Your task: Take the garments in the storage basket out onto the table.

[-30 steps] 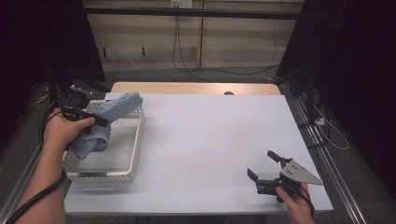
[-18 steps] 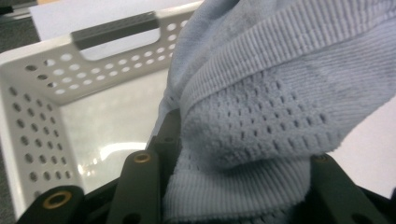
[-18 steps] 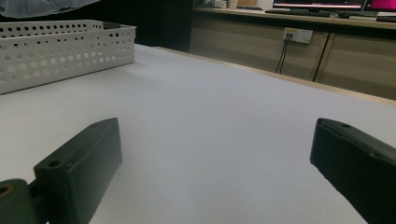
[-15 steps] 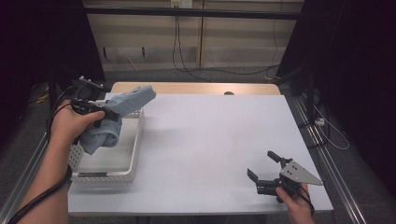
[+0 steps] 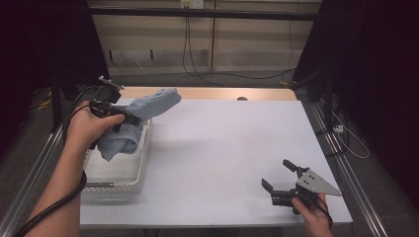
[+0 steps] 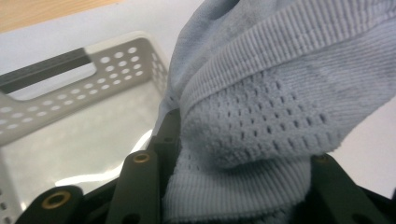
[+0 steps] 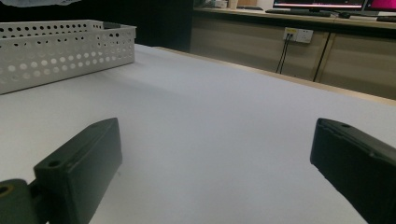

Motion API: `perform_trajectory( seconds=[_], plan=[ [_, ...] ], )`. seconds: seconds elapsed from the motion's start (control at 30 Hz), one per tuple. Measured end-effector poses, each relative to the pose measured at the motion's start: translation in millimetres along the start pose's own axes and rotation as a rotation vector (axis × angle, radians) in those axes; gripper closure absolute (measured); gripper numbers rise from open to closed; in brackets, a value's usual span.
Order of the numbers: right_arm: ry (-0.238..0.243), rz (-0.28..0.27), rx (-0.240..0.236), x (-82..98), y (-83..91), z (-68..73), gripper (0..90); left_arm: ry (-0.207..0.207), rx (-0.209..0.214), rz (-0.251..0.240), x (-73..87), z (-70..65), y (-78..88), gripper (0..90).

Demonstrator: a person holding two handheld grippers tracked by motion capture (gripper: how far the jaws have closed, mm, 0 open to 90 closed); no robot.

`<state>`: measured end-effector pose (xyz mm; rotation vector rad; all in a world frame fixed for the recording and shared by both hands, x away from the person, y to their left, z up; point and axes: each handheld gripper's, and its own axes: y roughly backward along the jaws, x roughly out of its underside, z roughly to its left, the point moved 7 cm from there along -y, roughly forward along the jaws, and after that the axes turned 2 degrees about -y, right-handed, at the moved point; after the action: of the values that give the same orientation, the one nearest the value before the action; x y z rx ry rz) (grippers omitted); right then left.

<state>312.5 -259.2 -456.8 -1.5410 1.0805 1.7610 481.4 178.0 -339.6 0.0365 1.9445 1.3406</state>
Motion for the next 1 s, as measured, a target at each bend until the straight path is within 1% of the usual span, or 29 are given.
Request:
perform_trajectory(
  seconds=[0.07, 0.1, 0.13, 0.2, 0.23, 0.33, 0.4, 0.43, 0.57, 0.6, 0.7, 0.8, 0.9, 1.0],
  plan=[
    [-0.001, 0.000, -0.001, 0.0, 0.0, 0.0, 2.1, -0.004, 0.002, -0.002, -2.2, -3.3, -2.5, 58.7],
    [-0.003, -0.001, -0.001, -0.2, 0.3, 0.1, 2.0, -0.009, 0.016, 0.001, -3.9, -6.9, -4.3, 58.6],
    [-0.002, -0.002, -0.001, -0.3, 0.5, 0.1, 2.1, -0.016, 0.017, -0.002, -4.9, -8.7, -5.2, 58.6],
    [-0.001, -0.002, -0.001, -0.3, 0.6, 0.1, 2.1, -0.015, 0.016, -0.004, -5.8, -10.6, -6.3, 58.6],
    [-0.003, 0.000, -0.001, 0.0, 0.7, -0.1, 2.1, -0.028, 0.023, -0.003, -7.3, -14.4, -8.0, 58.5],
    [-0.004, 0.001, -0.002, 0.1, 0.6, -0.2, 2.1, -0.028, 0.033, 0.001, -8.6, -18.0, -9.6, 58.4],
    [-0.003, 0.001, -0.004, 0.2, 0.2, 0.1, 2.1, -0.037, 0.036, -0.003, -10.3, -21.4, -11.3, 58.3],
    [-0.002, 0.000, -0.005, 0.1, 0.0, 0.4, 2.1, -0.035, 0.046, -0.003, -11.6, -25.4, -12.8, 58.3],
    [0.001, 0.002, -0.005, 0.2, -0.3, 0.6, 2.1, -0.031, 0.054, -0.006, -13.2, -31.7, -16.5, 58.2],
    [0.001, 0.003, -0.005, 0.3, -0.3, 0.5, 2.1, -0.043, 0.056, -0.001, -13.4, -33.1, -17.5, 58.2],
    [-0.001, 0.000, -0.004, 0.1, -0.3, 0.2, 2.1, -0.051, 0.056, -0.008, -15.7, -41.2, -21.8, 58.1],
    [-0.003, 0.001, -0.005, 0.2, 0.0, 0.2, 2.1, -0.058, 0.071, -0.016, -17.6, -48.0, -25.2, 58.0],
    [-0.003, 0.002, -0.004, 0.2, 0.0, 0.0, 2.1, -0.070, 0.081, -0.013, -19.1, -55.0, -29.2, 58.0],
    [-0.004, 0.001, -0.005, 0.0, 0.1, 0.4, 2.1, -0.071, 0.095, -0.012, -20.1, -61.0, -33.9, 57.9]
  ],
)
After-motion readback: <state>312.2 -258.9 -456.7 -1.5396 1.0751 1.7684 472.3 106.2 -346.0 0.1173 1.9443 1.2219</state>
